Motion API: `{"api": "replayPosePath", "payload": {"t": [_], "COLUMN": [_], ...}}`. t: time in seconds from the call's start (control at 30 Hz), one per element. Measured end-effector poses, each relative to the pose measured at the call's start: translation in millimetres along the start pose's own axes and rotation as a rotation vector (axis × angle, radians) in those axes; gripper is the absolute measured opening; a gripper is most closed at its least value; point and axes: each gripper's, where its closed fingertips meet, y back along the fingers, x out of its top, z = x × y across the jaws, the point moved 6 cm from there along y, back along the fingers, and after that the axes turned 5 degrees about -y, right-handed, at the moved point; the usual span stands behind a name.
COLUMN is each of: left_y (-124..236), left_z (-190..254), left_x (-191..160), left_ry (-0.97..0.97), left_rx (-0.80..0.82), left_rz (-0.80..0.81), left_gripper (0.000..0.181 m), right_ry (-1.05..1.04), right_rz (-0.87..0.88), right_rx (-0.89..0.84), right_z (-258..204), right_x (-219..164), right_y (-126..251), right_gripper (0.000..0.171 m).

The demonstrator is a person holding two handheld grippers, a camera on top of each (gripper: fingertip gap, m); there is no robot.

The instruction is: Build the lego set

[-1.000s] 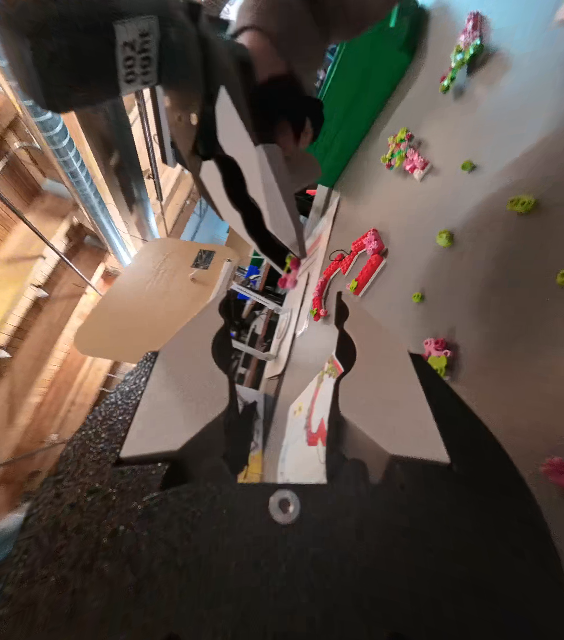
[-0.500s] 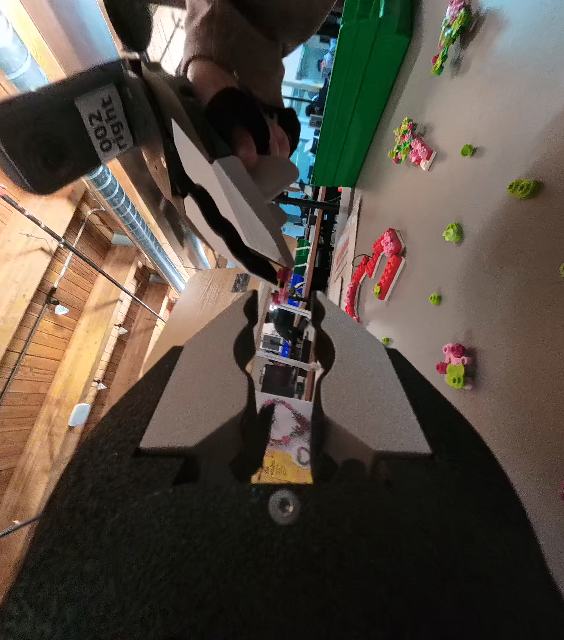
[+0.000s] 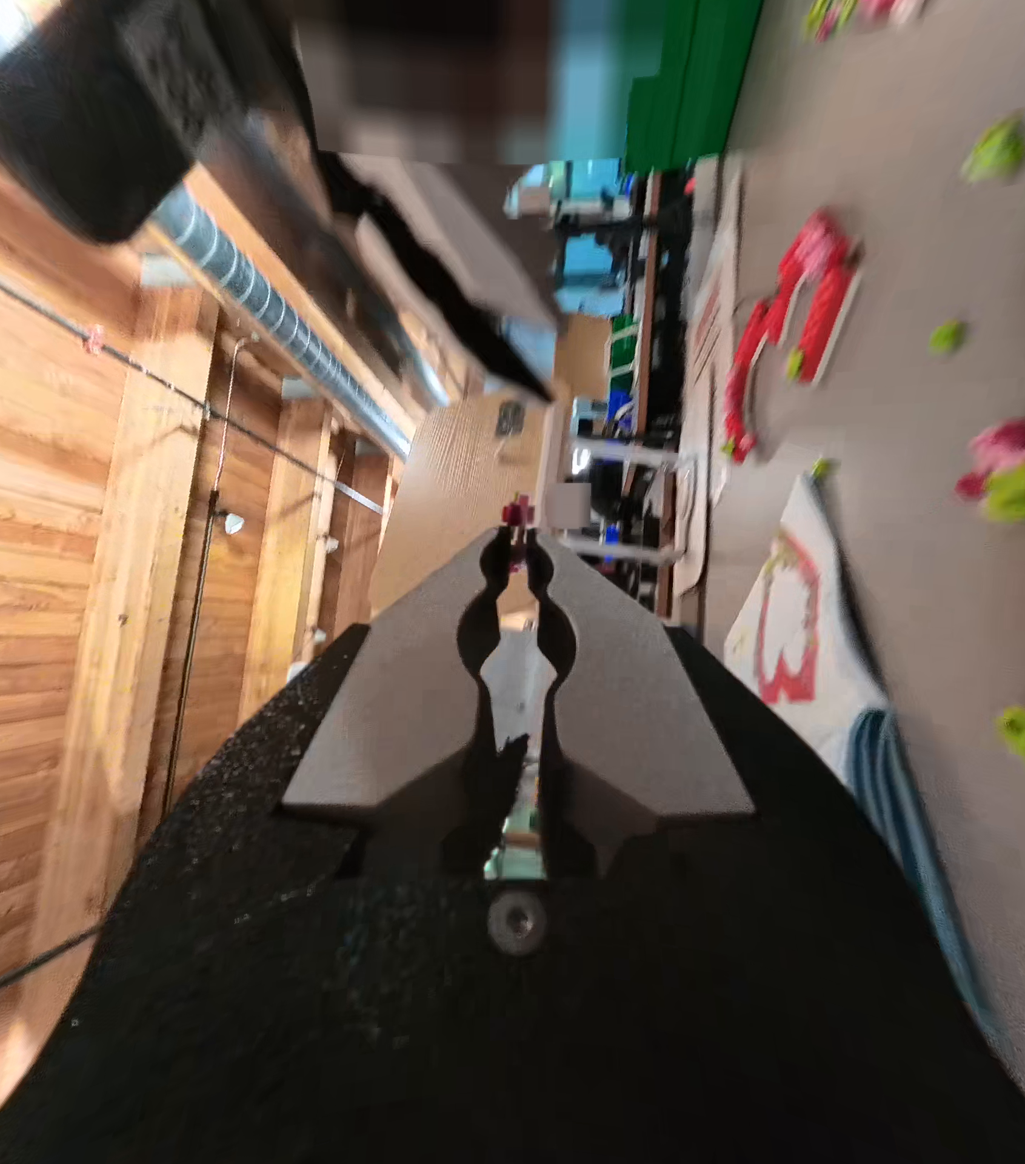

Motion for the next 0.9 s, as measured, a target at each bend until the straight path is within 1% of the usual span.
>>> {"api": "replayPosePath", "payload": {"t": [0.07,0.17,0.23,0.33,0.43,0.5,0.53,0.7,0.77,0.9], "left_y": [4,9,9,9,9,8,8,7,7,6], "left_z": [-6,-10,-8,-5,-4,-4,-4,-2,-2,-1], "left_x": [-23,-44,-48,-52,-51,-50,-49,-47,-46,-45], "left_ry": [0.010,0.044,0.036,0.024,0.022,0.020,0.019,0.008,0.007,0.009], "left_rx": [0.020,0.042,0.042,0.035,0.033,0.030,0.029,0.021,0.020,0.014], "left_rz": [-0.087,-0.156,-0.173,-0.182,-0.178,-0.171,-0.168,-0.158,-0.156,-0.153], "left_gripper": [0.002,0.002,0.002,0.002,0.002,0.002,0.002,0.002,0.002,0.002], "right_ry": [-0.018,0.009,0.065,0.095,0.171,0.203,0.185,-0.001,-0.043,-0.031], "right_rz": [-0.006,-0.057,-0.097,-0.128,-0.117,-0.107,-0.101,-0.075,-0.069,-0.096], "right_rx": [-0.015,0.052,0.107,0.164,0.152,0.128,0.133,0.149,0.163,0.180], "right_z": [-1,-20,-37,-57,-67,-69,-70,-62,-59,-60], "right_x": [-6,-14,-17,-18,-18,-18,-18,-15,-14,-17], "right_y": [-3,-30,-56,-88,-106,-113,-116,-122,-122,-125], "right_gripper": [0.027,0.022,0.018,0.015,0.011,0.008,0.008,0.006,0.006,0.004]}}
